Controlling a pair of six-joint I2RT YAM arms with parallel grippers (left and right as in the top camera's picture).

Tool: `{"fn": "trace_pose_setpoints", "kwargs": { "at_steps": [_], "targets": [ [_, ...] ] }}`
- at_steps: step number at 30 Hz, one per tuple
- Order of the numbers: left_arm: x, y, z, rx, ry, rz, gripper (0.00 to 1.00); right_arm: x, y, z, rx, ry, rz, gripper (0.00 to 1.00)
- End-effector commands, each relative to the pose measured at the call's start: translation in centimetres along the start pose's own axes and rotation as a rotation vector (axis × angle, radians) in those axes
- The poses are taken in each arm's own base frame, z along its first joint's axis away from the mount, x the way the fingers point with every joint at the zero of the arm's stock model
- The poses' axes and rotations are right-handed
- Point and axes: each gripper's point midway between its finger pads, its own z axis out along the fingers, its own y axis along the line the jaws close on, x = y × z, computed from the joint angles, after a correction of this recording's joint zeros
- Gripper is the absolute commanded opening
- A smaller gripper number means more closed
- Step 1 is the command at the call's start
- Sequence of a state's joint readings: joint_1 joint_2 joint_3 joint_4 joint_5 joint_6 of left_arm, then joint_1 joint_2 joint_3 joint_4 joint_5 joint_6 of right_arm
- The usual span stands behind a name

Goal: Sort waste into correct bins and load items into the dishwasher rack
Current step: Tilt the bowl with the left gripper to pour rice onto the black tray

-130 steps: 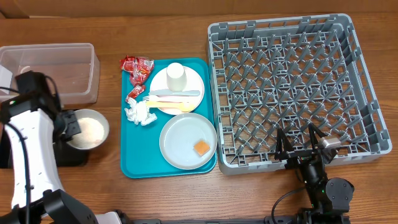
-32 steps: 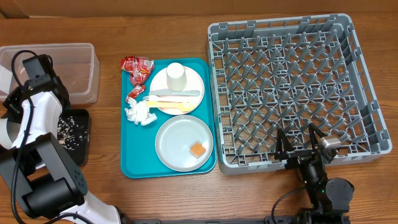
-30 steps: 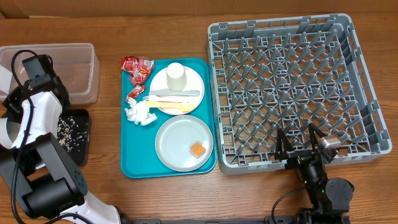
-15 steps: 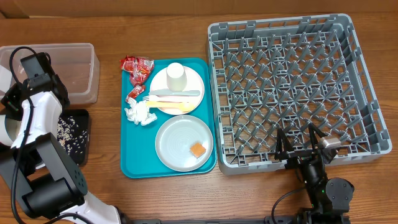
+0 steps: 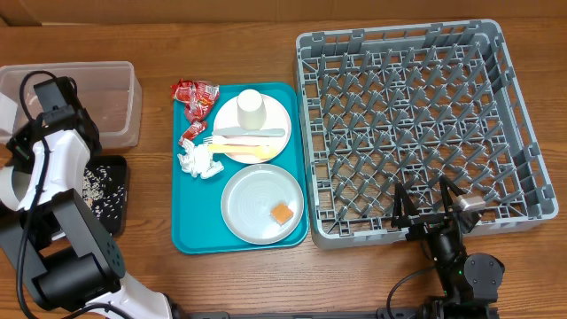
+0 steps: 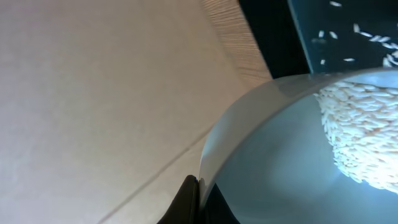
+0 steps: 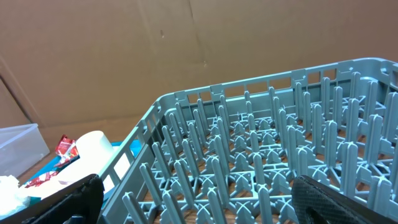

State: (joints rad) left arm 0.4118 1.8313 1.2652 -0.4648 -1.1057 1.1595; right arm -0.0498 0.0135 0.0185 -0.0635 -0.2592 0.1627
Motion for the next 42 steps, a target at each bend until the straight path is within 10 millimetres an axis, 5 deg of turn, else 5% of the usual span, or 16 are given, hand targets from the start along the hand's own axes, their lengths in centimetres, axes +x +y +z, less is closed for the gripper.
{"fn": "trace_pose_setpoints", "kwargs": {
  "at_steps": [1,5,12,26,31,35,42],
  "targets": [
    [-0.7,0.8,-0.3,-0.014,-0.029,-0.032,0.04,0.2,0.2,0.0,-0.011,-0.003,-0.005,1.00],
    [-0.9,-0.1,-0.3,0.016,-0.047,0.070,0.04,0.2,0.2,0.0,-0.011,-0.004,-0.005,1.00],
    [-0.4,1.6,-0.1,-0.041,-0.010,-0.037,0.04,0.2,0.2,0.0,-0.011,-0.004,-0.005,1.00],
    [-1.3,0.1,-0.2,0.014,-0.073,0.091,0.04,0.2,0.2,0.0,-0.011,-0.003,-0.005,1.00],
    [-1.4,0.6,-0.2,-0.002,-0.072,0.050,0.04,0.2,0.2,0.0,-0.011,-0.003,-0.005,1.00],
    [-0.6,3.2,-0.4,-0.094,-0.011,-0.103,0.04,0.2,0.2,0.0,-0.011,-0.003,-0.005,1.00],
    [-0.1,3.7,-0.6,-0.113,0.023,-0.070,0.04,0.2,0.2,0.0,-0.011,-0.003,-0.005,1.00]
  ]
}}
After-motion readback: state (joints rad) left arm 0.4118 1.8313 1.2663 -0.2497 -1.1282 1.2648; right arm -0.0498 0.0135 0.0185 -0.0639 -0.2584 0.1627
